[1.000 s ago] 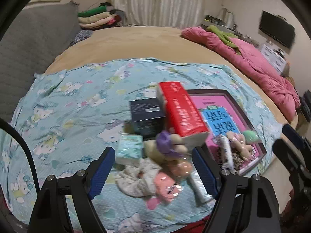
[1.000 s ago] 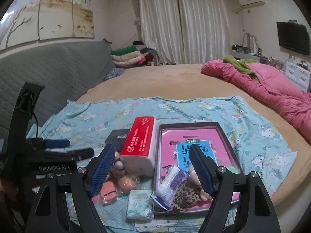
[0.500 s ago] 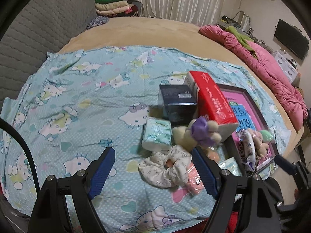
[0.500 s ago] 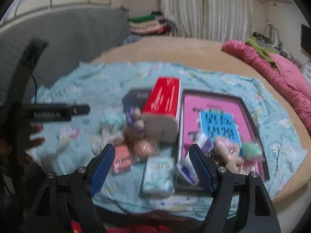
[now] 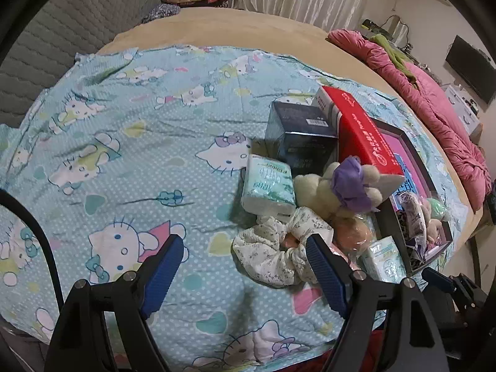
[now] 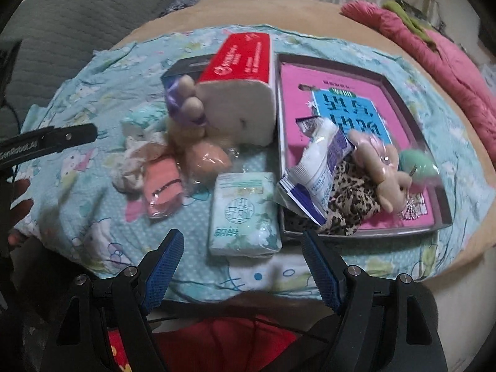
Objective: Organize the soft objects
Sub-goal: 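Grasp white floral scrunchie with left gripper while right gripper grasps green tissue pack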
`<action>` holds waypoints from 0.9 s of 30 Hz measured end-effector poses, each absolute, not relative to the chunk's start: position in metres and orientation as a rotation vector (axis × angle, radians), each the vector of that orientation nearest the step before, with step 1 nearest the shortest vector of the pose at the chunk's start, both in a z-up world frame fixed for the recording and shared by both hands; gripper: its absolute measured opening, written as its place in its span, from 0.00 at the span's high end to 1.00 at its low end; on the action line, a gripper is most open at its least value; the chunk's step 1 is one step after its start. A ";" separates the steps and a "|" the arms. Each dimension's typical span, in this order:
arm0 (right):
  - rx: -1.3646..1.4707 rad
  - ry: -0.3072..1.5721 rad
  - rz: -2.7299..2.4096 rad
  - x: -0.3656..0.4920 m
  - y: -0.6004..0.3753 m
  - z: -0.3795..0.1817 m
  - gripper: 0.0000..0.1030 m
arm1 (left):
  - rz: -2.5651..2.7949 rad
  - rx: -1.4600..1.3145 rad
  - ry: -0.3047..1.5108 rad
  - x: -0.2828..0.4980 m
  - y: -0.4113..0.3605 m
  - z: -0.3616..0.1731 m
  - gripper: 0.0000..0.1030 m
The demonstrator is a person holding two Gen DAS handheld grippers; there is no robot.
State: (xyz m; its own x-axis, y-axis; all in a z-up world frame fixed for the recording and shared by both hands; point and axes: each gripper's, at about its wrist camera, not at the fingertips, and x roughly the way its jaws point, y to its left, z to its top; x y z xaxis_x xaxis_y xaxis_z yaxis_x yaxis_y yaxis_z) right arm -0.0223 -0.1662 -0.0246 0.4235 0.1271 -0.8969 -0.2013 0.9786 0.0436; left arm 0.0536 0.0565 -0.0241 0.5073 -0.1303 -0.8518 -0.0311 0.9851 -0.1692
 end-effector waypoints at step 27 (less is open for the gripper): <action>-0.114 1.092 0.231 -0.007 -0.130 -0.044 0.31 | -0.117 -0.203 1.065 0.058 0.055 -0.049 0.22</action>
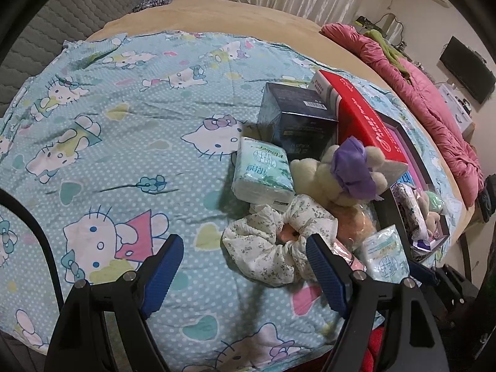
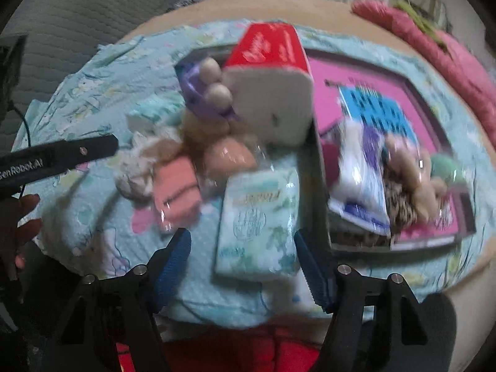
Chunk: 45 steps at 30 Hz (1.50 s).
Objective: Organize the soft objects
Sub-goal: 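Grasp white floral scrunchie with left gripper while right gripper grasps green tissue pack, then lift and carry the scrunchie and tissue pack over the pink book tray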
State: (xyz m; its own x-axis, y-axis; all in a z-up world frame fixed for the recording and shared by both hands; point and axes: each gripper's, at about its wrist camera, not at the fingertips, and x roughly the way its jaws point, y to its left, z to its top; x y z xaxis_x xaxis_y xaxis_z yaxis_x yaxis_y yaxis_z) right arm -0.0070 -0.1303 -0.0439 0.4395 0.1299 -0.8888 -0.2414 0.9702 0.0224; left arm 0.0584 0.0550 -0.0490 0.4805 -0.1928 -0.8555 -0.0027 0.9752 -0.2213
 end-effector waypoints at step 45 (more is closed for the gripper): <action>-0.105 0.909 0.341 -0.008 -0.132 -0.022 0.53 | -0.327 -0.325 1.023 0.061 0.039 -0.063 0.84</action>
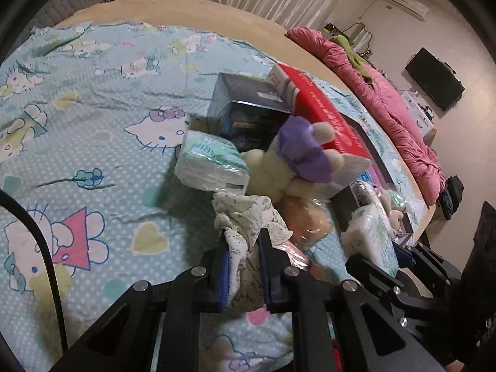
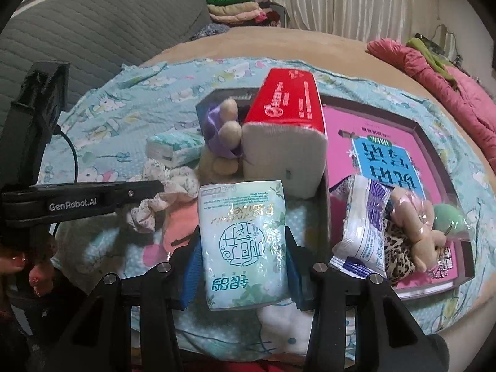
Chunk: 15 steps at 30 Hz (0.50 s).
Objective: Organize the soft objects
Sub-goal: 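Lift and carry the scrunchie and tissue pack over the pink book tray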
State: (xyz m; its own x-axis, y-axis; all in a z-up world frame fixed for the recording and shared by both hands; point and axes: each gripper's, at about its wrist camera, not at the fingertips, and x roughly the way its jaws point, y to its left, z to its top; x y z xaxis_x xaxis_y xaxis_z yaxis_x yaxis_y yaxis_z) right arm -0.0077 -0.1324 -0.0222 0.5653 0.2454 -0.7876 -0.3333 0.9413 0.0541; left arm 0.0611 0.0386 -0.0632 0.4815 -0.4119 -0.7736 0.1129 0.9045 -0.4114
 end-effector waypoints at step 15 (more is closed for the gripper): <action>-0.042 0.823 0.339 -0.013 -0.152 0.002 0.54 | -0.316 -0.272 0.928 0.036 0.027 -0.014 0.84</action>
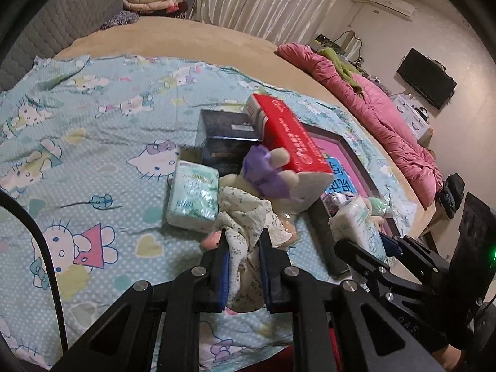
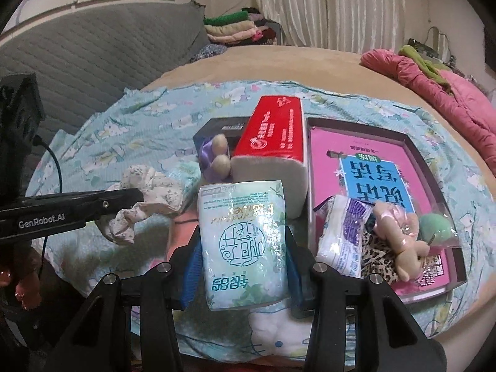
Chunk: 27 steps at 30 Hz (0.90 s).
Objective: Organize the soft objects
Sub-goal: 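Lift and carry the scrunchie and tissue pack over the pink book tray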
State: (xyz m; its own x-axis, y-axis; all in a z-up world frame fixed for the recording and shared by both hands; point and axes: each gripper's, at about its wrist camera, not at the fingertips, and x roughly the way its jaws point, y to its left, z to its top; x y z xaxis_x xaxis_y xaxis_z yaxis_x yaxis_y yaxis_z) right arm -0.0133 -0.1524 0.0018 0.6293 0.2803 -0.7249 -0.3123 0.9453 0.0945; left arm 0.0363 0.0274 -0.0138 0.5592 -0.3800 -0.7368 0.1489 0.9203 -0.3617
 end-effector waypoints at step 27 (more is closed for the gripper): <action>0.111 0.661 0.256 -0.015 -0.224 0.045 0.54 | -0.390 -0.113 0.871 0.030 -0.062 0.056 0.84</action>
State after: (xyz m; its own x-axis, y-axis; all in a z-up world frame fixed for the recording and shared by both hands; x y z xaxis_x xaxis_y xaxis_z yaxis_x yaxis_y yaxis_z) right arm -0.0150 -0.2237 0.0449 0.7596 0.2695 -0.5919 -0.1992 0.9628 0.1827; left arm 0.0304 -0.0619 0.0556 0.5783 -0.3781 -0.7229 0.2873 0.9237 -0.2532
